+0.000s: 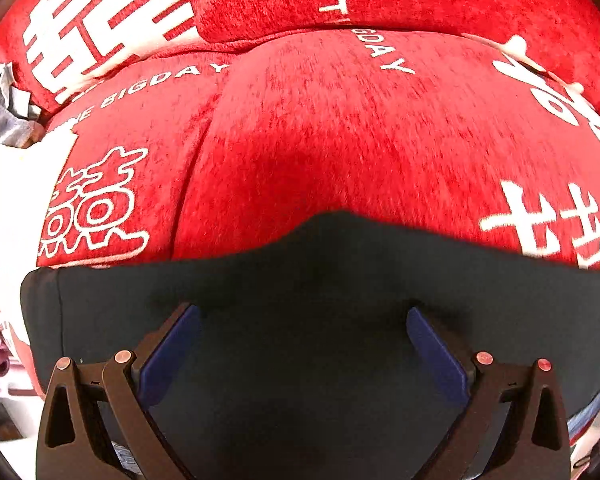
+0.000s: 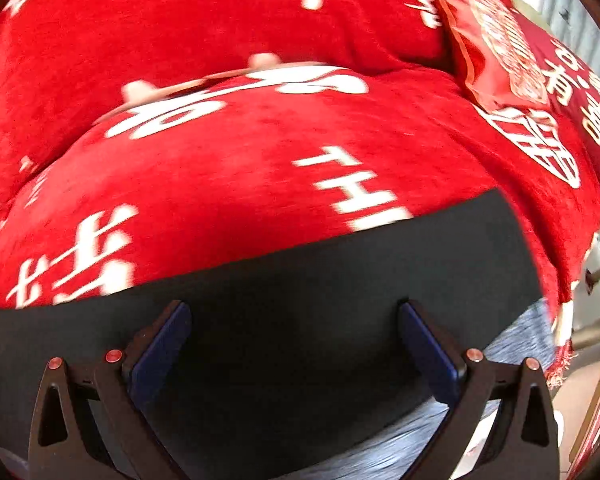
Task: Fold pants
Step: 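Grasp the folded pants edge with the left gripper while the right gripper grasps the grey end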
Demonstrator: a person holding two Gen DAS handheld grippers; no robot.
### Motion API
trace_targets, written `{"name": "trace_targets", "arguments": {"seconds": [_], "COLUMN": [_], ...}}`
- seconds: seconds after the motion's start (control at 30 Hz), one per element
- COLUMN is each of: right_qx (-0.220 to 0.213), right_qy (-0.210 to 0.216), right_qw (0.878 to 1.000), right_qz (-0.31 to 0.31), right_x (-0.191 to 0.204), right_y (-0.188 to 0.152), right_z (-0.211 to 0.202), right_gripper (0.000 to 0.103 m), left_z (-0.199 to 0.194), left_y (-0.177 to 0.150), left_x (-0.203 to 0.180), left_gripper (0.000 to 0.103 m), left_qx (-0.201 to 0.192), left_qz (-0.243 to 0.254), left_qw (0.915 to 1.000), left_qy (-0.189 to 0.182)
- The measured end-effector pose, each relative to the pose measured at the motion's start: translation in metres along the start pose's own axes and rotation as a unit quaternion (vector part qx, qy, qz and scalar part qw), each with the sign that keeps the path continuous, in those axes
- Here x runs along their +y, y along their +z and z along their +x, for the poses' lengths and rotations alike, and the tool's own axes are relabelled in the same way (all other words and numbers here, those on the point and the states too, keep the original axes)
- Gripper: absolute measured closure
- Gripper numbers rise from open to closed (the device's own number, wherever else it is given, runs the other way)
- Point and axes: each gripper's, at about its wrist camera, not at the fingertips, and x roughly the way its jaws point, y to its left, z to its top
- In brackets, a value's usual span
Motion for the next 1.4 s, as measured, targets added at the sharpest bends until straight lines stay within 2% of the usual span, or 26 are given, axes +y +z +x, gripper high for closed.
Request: {"name": "trace_targets", "arguments": {"seconds": [0.1,0.2,0.27,0.3,0.37,0.5,0.6,0.67,0.8,0.93,1.03,1.13,1.23,1.3,1.4], "right_qx": [-0.001,-0.009,-0.013,-0.017,-0.022,-0.020,-0.019,-0.029,-0.048,-0.054,-0.053,-0.079,-0.089,-0.094,-0.097], "right_qy": [-0.015,-0.024,-0.067,-0.061,-0.037,-0.007,0.051,0.110,0.161,0.226,0.248,0.265,0.271,0.259,0.231], "right_qw": [0.999,0.998,0.995,0.995,0.996,0.995,0.991,0.987,0.982,0.969,0.963,0.957,0.955,0.958,0.966], "right_qz": [0.036,0.052,0.069,0.075,0.084,0.099,0.118,0.113,0.090,0.086,0.098,0.086,0.084,0.076,0.065], "right_x": [-0.045,-0.081,-0.098,-0.104,-0.113,-0.128,-0.140,-0.141,-0.129,-0.114,-0.110,-0.106,-0.101,-0.096,-0.086], "right_y": [0.013,0.021,0.014,0.007,-0.012,-0.064,-0.095,-0.110,-0.122,-0.120,-0.115,-0.105,-0.094,-0.087,-0.079], "right_z": [0.006,0.003,-0.009,-0.016,-0.028,-0.046,-0.050,-0.052,-0.049,-0.038,-0.024,-0.025,-0.021,-0.019,-0.018], "right_gripper": [0.000,0.000,0.000,0.000,0.000,0.000,0.000,0.000,0.000,0.000,0.000,0.000,0.000,0.000,0.000], "left_z": [-0.007,-0.020,-0.029,-0.032,-0.036,-0.033,-0.039,-0.039,-0.038,-0.042,-0.049,-0.052,-0.038,-0.032,-0.033], "left_y": [-0.005,-0.024,-0.039,-0.045,-0.059,-0.074,-0.069,-0.063,-0.045,-0.036,-0.044,-0.056,-0.059,-0.056,-0.052], "left_x": [-0.011,-0.038,-0.066,-0.080,-0.121,-0.182,-0.217,-0.232,-0.261,-0.262,-0.251,-0.232,-0.219,-0.212,-0.208], "left_gripper": [0.000,0.000,0.000,0.000,0.000,0.000,0.000,0.000,0.000,0.000,0.000,0.000,0.000,0.000,0.000], "left_qx": [-0.004,0.002,-0.001,-0.001,-0.002,0.014,-0.009,-0.007,-0.020,-0.006,-0.018,-0.021,0.006,0.016,0.022], "left_qz": [0.003,0.022,0.049,0.068,0.119,0.175,0.185,0.185,0.177,0.161,0.149,0.136,0.120,0.105,0.099], "left_qw": [0.9999,0.9996,0.9981,0.9968,0.9916,0.9828,0.9820,0.9814,0.9835,0.9863,0.9883,0.9903,0.9923,0.9931,0.9934], "left_qy": [0.015,-0.016,-0.037,-0.043,-0.051,-0.057,-0.037,-0.050,-0.031,-0.035,-0.026,-0.019,-0.030,-0.048,-0.054]}}
